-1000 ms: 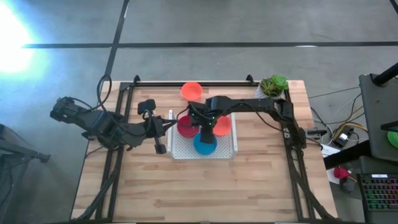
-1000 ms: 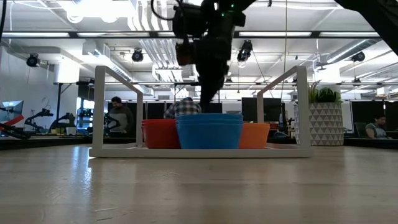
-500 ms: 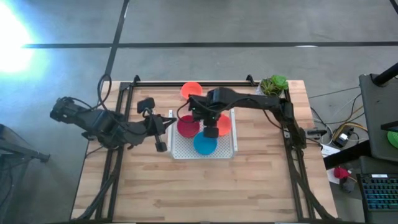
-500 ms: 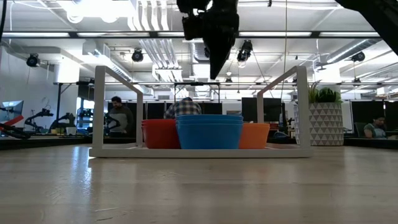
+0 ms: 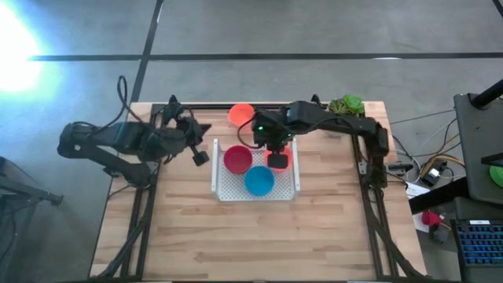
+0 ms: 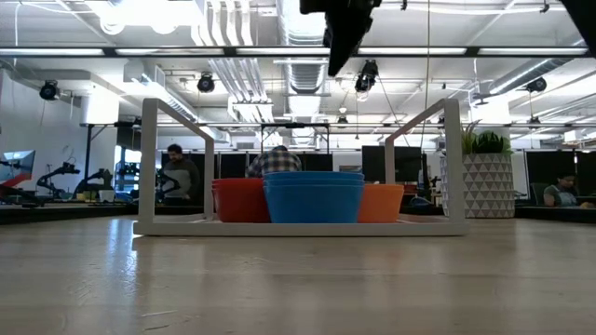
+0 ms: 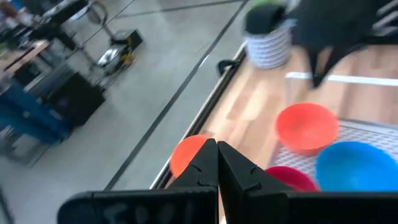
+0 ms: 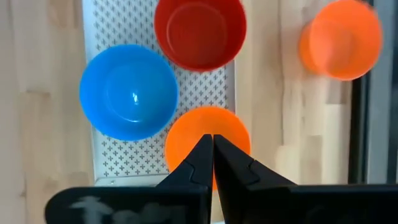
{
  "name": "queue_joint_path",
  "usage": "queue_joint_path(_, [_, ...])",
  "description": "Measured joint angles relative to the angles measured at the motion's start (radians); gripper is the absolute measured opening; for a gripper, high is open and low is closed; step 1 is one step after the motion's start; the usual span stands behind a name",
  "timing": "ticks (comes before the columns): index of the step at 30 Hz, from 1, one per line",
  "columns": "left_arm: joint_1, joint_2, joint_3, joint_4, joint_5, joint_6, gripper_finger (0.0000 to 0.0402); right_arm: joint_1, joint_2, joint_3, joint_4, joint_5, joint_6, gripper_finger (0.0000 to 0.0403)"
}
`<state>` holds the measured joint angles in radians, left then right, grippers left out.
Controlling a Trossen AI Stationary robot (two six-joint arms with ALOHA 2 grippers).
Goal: Pick & Place Mini bowls
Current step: Stack the orange bowl on top of the orange bowls on the shelf
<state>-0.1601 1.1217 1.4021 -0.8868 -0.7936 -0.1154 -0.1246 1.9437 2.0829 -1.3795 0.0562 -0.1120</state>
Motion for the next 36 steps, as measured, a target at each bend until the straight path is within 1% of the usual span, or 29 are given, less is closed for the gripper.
queue_joint_path(6, [0.189, 0.0, 0.0, -0.007, 0.084, 0.034, 0.0, 0.0, -0.117, -0.068, 0.06, 0.0, 0.003, 0.0008])
queue_joint_path(8, [0.267, 0.0, 0.0, -0.006, 0.144, 0.052, 0.0, 0.0, -0.155, -0.095, 0.097, -0.001, 0.003, 0.0008])
queue_joint_path(13, [0.45, 0.015, 0.0, -0.003, 0.346, 0.117, 0.0, 0.0, -0.247, -0.163, 0.169, -0.001, 0.031, 0.0008])
queue_joint_path(16, [0.517, 0.03, 0.0, 0.016, 0.402, 0.149, 0.0, 0.001, -0.299, -0.208, 0.194, -0.001, 0.071, 0.0008])
queue_joint_path(19, [0.555, 0.048, 0.0, 0.043, 0.428, 0.163, 0.0, 0.002, -0.352, -0.263, 0.215, -0.002, 0.098, 0.0008])
queue_joint_path(24, [0.576, 0.094, 0.022, 0.058, 0.514, 0.168, 0.0, 0.004, -0.428, -0.331, 0.219, -0.003, 0.135, 0.0008])
queue_joint_path(27, [0.575, 0.131, 0.034, 0.07, 0.516, 0.159, 0.0, 0.004, -0.465, -0.352, 0.221, -0.003, 0.139, 0.0008])
queue_joint_path(31, [0.578, 0.194, 0.036, 0.118, 0.483, 0.125, 0.0001, 0.004, -0.503, -0.377, 0.239, -0.003, 0.139, 0.0008])
queue_joint_path(33, [0.579, 0.228, 0.038, 0.127, 0.479, 0.126, 0.0007, 0.004, -0.519, -0.392, 0.26, -0.003, 0.139, 0.0008])
queue_joint_path(36, [0.58, 0.287, 0.054, 0.125, 0.485, 0.119, 0.0027, 0.004, -0.531, -0.405, 0.262, -0.003, 0.139, 0.0008])
